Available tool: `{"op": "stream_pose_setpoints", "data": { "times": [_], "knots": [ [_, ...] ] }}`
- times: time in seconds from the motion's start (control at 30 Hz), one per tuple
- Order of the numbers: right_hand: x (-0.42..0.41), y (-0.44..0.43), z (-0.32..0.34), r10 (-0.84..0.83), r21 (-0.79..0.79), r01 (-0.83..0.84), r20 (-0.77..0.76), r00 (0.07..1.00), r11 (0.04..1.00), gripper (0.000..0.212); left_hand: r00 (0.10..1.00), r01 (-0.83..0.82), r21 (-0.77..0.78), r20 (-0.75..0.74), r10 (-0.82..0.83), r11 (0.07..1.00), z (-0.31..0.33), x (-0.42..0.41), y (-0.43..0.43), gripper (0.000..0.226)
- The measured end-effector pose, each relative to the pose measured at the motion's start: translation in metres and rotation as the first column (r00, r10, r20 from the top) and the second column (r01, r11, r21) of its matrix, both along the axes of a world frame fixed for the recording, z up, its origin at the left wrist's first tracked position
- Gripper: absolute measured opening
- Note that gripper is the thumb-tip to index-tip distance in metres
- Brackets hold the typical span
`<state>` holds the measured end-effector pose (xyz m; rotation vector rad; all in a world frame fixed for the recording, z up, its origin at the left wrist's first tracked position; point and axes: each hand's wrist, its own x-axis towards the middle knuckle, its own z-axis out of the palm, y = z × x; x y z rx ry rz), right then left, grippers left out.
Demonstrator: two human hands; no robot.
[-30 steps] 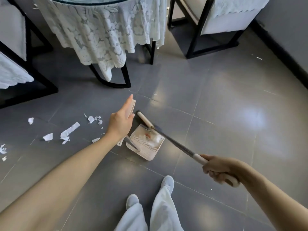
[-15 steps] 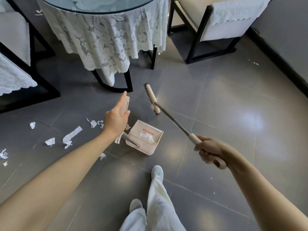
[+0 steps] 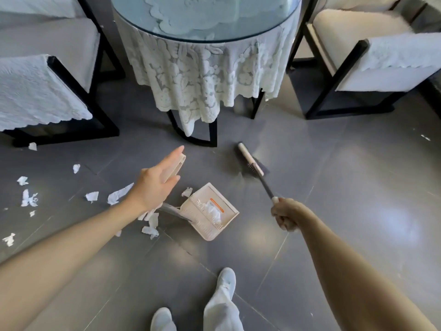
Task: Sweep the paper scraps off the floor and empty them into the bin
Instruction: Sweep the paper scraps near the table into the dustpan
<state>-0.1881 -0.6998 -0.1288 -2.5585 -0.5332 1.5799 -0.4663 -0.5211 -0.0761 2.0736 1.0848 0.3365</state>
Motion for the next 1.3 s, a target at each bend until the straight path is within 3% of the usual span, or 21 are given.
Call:
{"op": "stream_pose_setpoints", "data": {
  "times": [0.1,0.23,0.33,0.47,0.6,0.77,0.9,1.1,1.23,1.3],
  "knots": [
    [-0.024,0.008,0.002,0.088,-0.053,-0.090,-0.053,0.995,0.994,0.014,0.999,-0.027,-0.014,0.025,0.027,1.000,0.005,-0.022,0.021,0.078],
    [-0.077,0.020,0.006,-0.023,-0.043,0.017,-0.148,0.989,0.999,0.015,0.998,-0.031,0.006,0.056,0.031,0.999,0.014,-0.073,0.048,0.078],
    [-0.129,0.031,0.004,-0.188,-0.100,0.170,-0.225,0.956,0.980,0.035,0.997,-0.036,-0.035,0.070,0.039,0.999,0.023,-0.126,0.065,0.077],
    [-0.235,0.045,0.002,-0.074,-0.074,0.058,-0.228,0.971,0.996,0.040,0.996,0.001,-0.063,0.092,0.005,0.998,0.037,-0.213,0.087,0.073],
    [-0.341,0.049,0.004,-0.201,-0.091,0.183,-0.277,0.940,0.979,0.055,0.998,0.058,-0.040,0.039,-0.056,0.998,0.050,-0.303,0.105,0.070],
    [-0.425,0.049,0.022,-0.331,-0.064,0.327,-0.302,0.894,0.943,0.047,0.998,0.058,-0.047,-0.023,-0.060,0.997,0.069,-0.386,0.116,0.074],
    [-0.439,0.042,0.046,-0.383,0.026,0.400,-0.240,0.892,0.916,0.043,0.998,0.013,-0.046,-0.054,-0.015,0.999,0.074,-0.423,0.118,0.072],
    [-0.418,0.039,0.068,-0.488,0.096,0.520,-0.238,0.840,0.849,0.023,1.000,0.004,-0.007,0.022,-0.004,1.000,0.074,-0.421,0.130,0.070],
    [-0.400,0.036,0.076,-0.657,0.079,0.743,-0.410,0.633,0.665,0.016,0.994,-0.007,-0.010,0.107,0.008,1.000,0.073,-0.391,0.140,0.066],
    [-0.391,0.037,0.077,-0.677,0.092,0.778,-0.437,0.592,0.621,0.013,0.989,-0.042,0.000,0.141,0.042,0.999,0.072,-0.370,0.146,0.066]
  ]
}}
